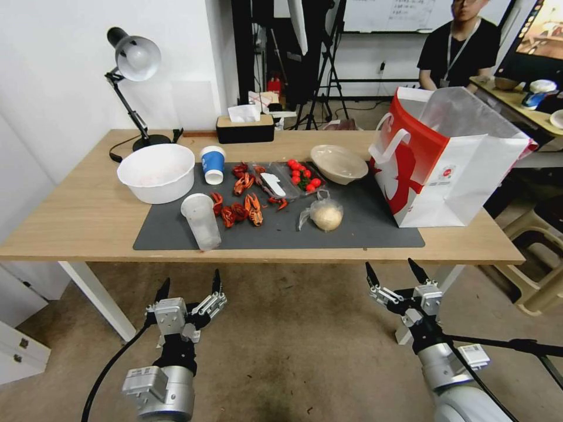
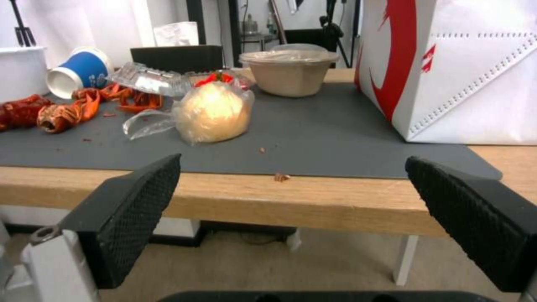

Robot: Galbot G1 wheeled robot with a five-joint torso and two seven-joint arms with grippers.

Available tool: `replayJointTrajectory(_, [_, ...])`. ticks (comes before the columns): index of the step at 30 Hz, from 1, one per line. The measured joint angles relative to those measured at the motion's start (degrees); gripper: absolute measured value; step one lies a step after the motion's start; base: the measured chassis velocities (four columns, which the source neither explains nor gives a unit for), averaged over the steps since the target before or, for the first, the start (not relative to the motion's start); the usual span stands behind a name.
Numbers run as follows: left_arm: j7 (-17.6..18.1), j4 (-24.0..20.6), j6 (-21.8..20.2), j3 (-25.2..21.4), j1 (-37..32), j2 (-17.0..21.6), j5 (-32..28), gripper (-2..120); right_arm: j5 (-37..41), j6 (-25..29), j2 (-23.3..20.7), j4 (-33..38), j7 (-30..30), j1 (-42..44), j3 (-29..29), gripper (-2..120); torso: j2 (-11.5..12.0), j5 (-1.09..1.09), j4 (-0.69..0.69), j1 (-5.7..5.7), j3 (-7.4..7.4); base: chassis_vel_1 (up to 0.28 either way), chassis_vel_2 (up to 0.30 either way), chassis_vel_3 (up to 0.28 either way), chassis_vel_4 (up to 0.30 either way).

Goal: Pick up the trash from the table and place it into the takeout bag.

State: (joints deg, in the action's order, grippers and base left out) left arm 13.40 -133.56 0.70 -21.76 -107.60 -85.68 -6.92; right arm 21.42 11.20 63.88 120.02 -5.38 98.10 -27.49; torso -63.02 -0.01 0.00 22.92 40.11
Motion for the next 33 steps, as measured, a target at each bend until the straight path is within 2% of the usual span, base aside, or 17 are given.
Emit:
replayJointTrajectory(7, [0.2,0.2,0.9,-0.1,-0.3,-0.1,0.3,100,-0.3,-2.1,0.3,0.3,-0.9,-2.9,1.0,100,0.0,0.01,0.00,0.00,0.00,0.000,0.000,0.000,0.000])
replayJointTrajectory(11, [0.2,0.3,1.0,0.0,-0.3,-0.4,0.6,100,-0.4,-6.2,-0.7,1.2,-2.4,-8.2,3.5,100,0.0,0.00,0.00,0.00,0.00,0.000,0.000,0.000,0.000])
replayJointTrajectory(14, [0.3,0.3,1.0,0.1,-0.4,-0.6,0.7,100,-0.1,-11.5,-1.9,1.5,-4.2,-13.1,7.0,100,0.0,0.02,0.01,0.00,0.00,0.000,0.000,0.000,0.000])
replayJointTrajectory(15, [0.3,0.3,1.0,0.1,-0.4,-0.6,0.7,100,-0.1,-11.5,-1.9,1.5,-4.2,-13.1,7.0,100,0.0,0.02,0.01,0.00,0.00,0.000,0.000,0.000,0.000])
replayJointTrajectory(18, [0.3,0.3,1.1,0.1,-0.5,-0.8,0.9,100,2.6,-20.2,-3.3,1.8,-8.1,-20.1,12.3,100,0.0,0.00,0.00,0.00,0.00,0.000,0.000,0.000,0.000])
replayJointTrajectory(19, [0.3,0.3,1.1,0.1,-0.5,-0.8,0.9,100,2.6,-20.2,-3.3,1.8,-8.1,-20.1,12.3,100,0.0,0.00,0.00,0.00,0.00,0.000,0.000,0.000,0.000])
replayJointTrajectory(23, [0.4,0.3,1.3,0.1,-0.8,-1.1,1.3,100,9.0,-29.5,-3.8,1.8,-13.8,-29.0,16.0,100,0.0,0.00,0.00,0.00,0.00,0.000,0.000,0.000,0.000])
replayJointTrajectory(24, [0.4,0.3,1.3,0.1,-0.8,-1.1,1.3,100,9.0,-29.5,-3.8,1.8,-13.8,-29.0,16.0,100,0.0,0.00,0.00,0.00,0.00,0.000,0.000,0.000,0.000])
replayJointTrajectory(26, [0.4,0.0,1.4,0.0,-1.0,-1.2,1.4,100,12.9,-34.2,-4.1,1.5,-16.6,-33.0,17.7,100,0.0,0.01,0.02,0.00,0.01,0.000,0.000,0.000,0.000])
replayJointTrajectory(29, [0.5,-0.2,1.4,-0.1,-1.2,-1.2,1.4,100,13.9,-36.2,-4.2,1.4,-17.5,-34.3,18.3,100,0.0,0.00,0.00,0.00,0.00,0.000,0.000,0.000,0.000])
replayJointTrajectory(31, [0.5,-0.4,1.4,-0.2,-1.3,-1.4,1.5,100,16.0,-39.8,-4.3,1.2,-18.9,-36.6,19.0,100,0.0,0.00,0.00,0.00,0.00,0.000,0.000,0.000,0.000])
replayJointTrajectory(33, [0.5,-0.4,1.4,-0.2,-1.3,-1.4,1.5,100,16.5,-40.5,-4.3,1.2,-19.2,-37.0,19.2,100,0.0,0.00,0.00,0.00,0.01,0.000,0.000,0.000,0.000])
